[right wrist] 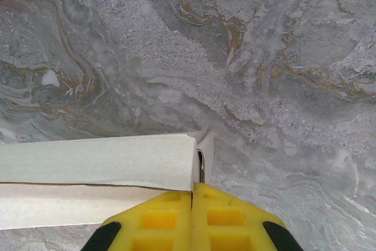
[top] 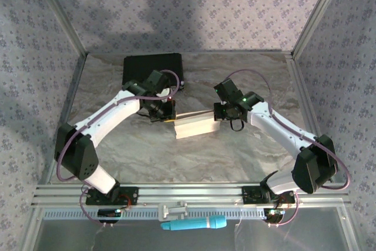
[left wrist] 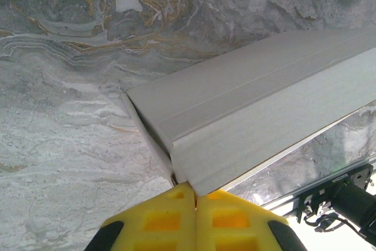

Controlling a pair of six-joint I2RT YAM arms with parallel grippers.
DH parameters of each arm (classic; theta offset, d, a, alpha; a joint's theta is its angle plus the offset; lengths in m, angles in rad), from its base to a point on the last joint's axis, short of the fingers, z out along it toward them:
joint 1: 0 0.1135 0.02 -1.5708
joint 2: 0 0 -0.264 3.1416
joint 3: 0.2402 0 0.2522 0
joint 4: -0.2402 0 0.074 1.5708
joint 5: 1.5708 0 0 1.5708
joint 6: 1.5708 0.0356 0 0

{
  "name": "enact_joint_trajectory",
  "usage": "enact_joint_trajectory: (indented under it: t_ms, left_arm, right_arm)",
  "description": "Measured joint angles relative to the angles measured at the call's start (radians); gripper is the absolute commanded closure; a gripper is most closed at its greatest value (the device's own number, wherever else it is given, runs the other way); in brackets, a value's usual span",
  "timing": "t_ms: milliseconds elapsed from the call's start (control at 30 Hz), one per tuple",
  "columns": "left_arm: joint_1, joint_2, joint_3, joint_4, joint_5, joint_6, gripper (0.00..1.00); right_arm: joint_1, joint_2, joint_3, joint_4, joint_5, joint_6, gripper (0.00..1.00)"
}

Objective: Fold the paper box

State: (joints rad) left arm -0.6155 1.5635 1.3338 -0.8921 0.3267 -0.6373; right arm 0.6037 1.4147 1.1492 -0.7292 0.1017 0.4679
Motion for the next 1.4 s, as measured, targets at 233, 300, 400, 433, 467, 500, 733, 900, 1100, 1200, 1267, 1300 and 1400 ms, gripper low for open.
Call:
enact_joint_trajectory:
  t_ms: [233, 300, 400, 433, 467, 500, 733, 900, 1100, 1200, 1267, 1300, 1400]
  left_arm:
    - [-0.026, -0.026, -0.035, 0.041, -0.029, 0.016, 1.00]
    - [-0.036, -0.032, -0.043, 0.051, -0.045, 0.019, 1.00]
    - [-0.044, -0.042, -0.054, 0.060, -0.057, 0.026, 1.00]
    - [-0.045, -0.043, -0.055, 0.062, -0.058, 0.026, 1.00]
    - [-0.046, -0.043, -0.055, 0.062, -0.060, 0.027, 1.00]
    - [-0.047, -0.043, -0.055, 0.063, -0.062, 0.031, 1.00]
    - [-0.067, -0.071, -0.099, 0.112, -0.081, 0.047, 1.00]
    - [-0.084, -0.090, -0.131, 0.152, -0.112, 0.053, 1.00]
    - [-0.108, -0.098, -0.145, 0.172, -0.157, 0.061, 1.00]
    - [-0.121, -0.098, -0.150, 0.180, -0.179, 0.064, 1.00]
    - [-0.126, -0.099, -0.153, 0.186, -0.188, 0.064, 1.00]
    - [-0.129, -0.103, -0.153, 0.188, -0.193, 0.064, 1.00]
    - [-0.134, -0.103, -0.153, 0.198, -0.198, 0.064, 1.00]
  right_arm:
    - [-0.003, 0.000, 0.000, 0.000, 0.008, 0.000, 1.00]
    - [-0.006, 0.000, 0.000, 0.000, 0.011, 0.000, 1.00]
    - [-0.006, 0.000, 0.000, 0.000, 0.011, 0.000, 1.00]
    - [-0.006, 0.000, 0.001, 0.000, 0.011, 0.000, 1.00]
    - [-0.006, 0.000, 0.001, -0.001, 0.011, -0.001, 1.00]
    - [-0.006, 0.000, 0.002, -0.002, 0.011, -0.001, 1.00]
    - [-0.013, 0.005, 0.008, -0.009, 0.011, -0.008, 1.00]
    - [-0.017, 0.007, 0.015, -0.024, 0.006, -0.008, 1.00]
    - [-0.021, 0.007, 0.017, -0.033, 0.000, -0.008, 1.00]
    - [-0.027, 0.006, 0.019, -0.039, -0.008, -0.007, 0.98]
    - [-0.033, 0.005, 0.028, -0.053, -0.016, -0.003, 0.92]
    - [-0.035, 0.003, 0.033, -0.063, -0.022, 0.004, 0.88]
    - [-0.045, -0.017, 0.034, -0.078, -0.053, 0.037, 0.78]
